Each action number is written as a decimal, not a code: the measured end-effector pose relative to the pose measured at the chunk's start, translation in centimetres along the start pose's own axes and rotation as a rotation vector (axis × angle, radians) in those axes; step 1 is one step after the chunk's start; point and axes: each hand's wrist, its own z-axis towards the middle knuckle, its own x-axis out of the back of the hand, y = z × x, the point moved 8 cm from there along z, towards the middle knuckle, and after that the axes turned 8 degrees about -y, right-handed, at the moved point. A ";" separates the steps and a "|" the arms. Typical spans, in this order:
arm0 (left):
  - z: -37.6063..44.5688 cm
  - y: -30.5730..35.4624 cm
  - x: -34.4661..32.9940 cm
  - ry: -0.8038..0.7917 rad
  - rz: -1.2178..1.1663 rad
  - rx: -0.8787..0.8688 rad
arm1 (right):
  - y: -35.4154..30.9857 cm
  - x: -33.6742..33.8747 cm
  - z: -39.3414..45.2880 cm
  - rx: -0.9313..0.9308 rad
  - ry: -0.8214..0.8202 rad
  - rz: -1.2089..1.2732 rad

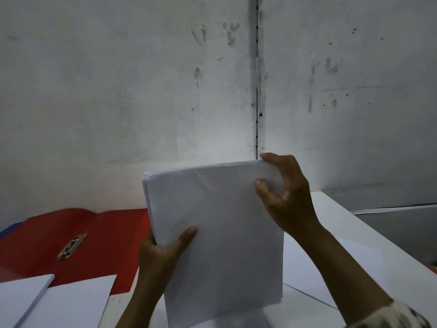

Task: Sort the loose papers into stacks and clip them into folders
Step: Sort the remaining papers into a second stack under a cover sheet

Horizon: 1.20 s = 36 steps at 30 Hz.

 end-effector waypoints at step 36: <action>-1.8 -5.3 -0.3 0.014 0.037 0.213 | 8.1 -6.0 -11.9 -0.843 -0.290 0.509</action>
